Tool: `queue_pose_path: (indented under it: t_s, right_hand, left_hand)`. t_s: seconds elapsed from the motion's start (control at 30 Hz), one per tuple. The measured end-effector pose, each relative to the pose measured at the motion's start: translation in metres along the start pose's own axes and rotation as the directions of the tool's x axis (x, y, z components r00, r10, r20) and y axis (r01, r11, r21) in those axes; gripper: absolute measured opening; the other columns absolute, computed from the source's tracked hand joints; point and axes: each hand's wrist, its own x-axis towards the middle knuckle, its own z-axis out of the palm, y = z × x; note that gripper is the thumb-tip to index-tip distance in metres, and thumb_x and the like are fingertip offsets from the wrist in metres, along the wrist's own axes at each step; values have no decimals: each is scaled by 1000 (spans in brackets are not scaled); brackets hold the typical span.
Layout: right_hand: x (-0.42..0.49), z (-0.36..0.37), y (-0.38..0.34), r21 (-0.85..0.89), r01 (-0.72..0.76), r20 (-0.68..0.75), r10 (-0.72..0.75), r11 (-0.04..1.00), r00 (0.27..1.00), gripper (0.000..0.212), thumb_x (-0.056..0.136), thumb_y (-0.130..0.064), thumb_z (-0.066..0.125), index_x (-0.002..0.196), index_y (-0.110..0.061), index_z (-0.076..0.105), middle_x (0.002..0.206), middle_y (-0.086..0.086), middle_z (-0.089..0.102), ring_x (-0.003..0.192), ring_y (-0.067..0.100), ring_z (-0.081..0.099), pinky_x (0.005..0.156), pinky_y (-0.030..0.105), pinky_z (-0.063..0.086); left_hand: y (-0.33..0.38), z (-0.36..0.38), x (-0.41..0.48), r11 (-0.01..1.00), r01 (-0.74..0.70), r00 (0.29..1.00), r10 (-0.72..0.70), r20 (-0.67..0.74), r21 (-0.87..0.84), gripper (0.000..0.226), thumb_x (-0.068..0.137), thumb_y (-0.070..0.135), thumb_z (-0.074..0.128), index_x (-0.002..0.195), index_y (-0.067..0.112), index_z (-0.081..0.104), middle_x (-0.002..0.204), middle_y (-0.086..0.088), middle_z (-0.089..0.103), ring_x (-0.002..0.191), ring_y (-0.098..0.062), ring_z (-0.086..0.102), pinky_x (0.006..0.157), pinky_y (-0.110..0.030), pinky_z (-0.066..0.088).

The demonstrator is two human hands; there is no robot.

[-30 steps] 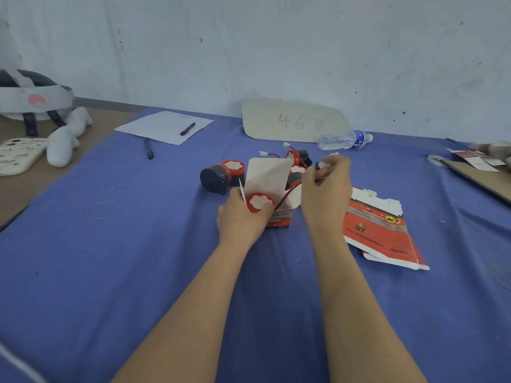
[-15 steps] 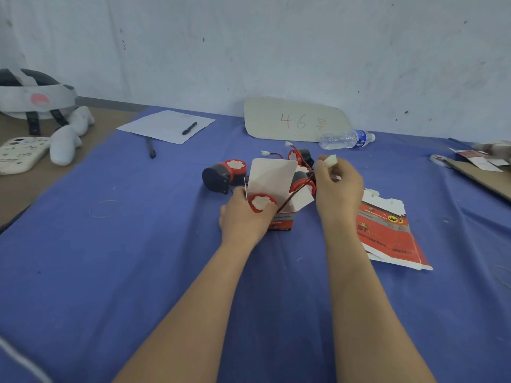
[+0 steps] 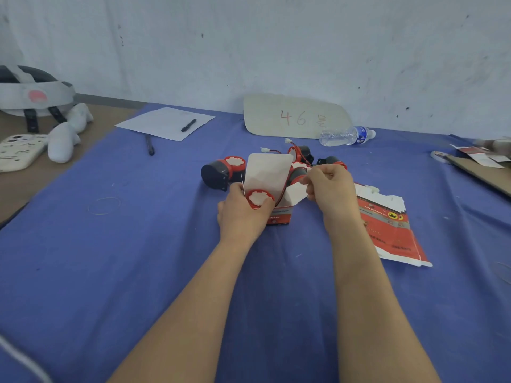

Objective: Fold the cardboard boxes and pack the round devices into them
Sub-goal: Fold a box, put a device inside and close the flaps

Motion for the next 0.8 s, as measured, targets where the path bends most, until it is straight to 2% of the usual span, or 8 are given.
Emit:
queue_pose_path:
  t_s: [0.07,0.13,0.27,0.43,0.5,0.67,0.73,0.8]
  right_hand:
    - [1,-3,4,-43,13,-26,-15,999,1000,14,92,-18,55,102,-12,63,81,-3,68,66,5,58,59,17,48]
    - [2,-8,8,-213,85,-22,-92,973,996,15,92,-24,59,101,-17,68,94,-1,69,82,11,59,67,19,45]
    - [3,-7,9,-528,179,35,-189,830,981,19,94,-22,56,105,-19,71,112,7,61,93,20,57,75,28,44]
    - [-4,2,2,-543,334,98,-337,771,937,24,95,-14,55,115,-15,68,123,7,45,87,11,45,74,12,29]
    - [-7,4,1,-543,339,125,-325,768,937,24,94,-11,55,115,-15,68,122,6,42,89,12,47,76,14,32]
    - [-7,5,1,-563,336,169,-293,755,941,29,88,2,48,96,-13,72,105,11,59,74,14,48,58,14,32]
    - [-10,8,1,-570,353,201,-290,742,936,26,87,-4,53,100,-16,72,105,8,61,81,13,52,67,16,38]
    - [-12,12,3,-590,359,221,-282,723,933,22,88,-19,58,105,-20,72,109,2,63,95,15,56,81,26,44]
  left_hand:
    - [0,0,0,1000,2,1000,-3,-4,-1,46,83,38,64,120,19,45,107,4,53,117,-26,49,96,-46,47]
    - [-1,1,0,1000,-2,1000,2,-11,-6,46,84,38,63,120,18,45,114,0,57,118,-27,49,96,-46,47]
    - [-2,1,0,1000,-12,1000,12,-22,1,45,84,37,63,120,15,46,117,-2,58,118,-28,47,96,-46,46]
    - [-1,1,0,1000,-8,1000,9,-25,14,47,84,37,62,122,15,45,118,-5,58,118,-28,45,97,-47,45]
    - [-2,1,0,1000,-10,1000,11,-23,22,48,85,38,61,124,14,45,119,-5,58,119,-28,44,97,-47,45]
    - [-1,2,0,1000,-4,1000,5,-27,24,46,85,37,61,122,15,45,119,-4,58,119,-28,43,97,-45,46]
    - [-1,2,0,1000,-5,1000,6,-26,26,46,85,38,61,122,16,45,118,-4,58,119,-28,43,97,-46,45]
    - [-1,2,0,1000,-14,1000,15,-20,28,46,85,39,61,121,16,46,118,-3,58,120,-28,43,97,-46,45]
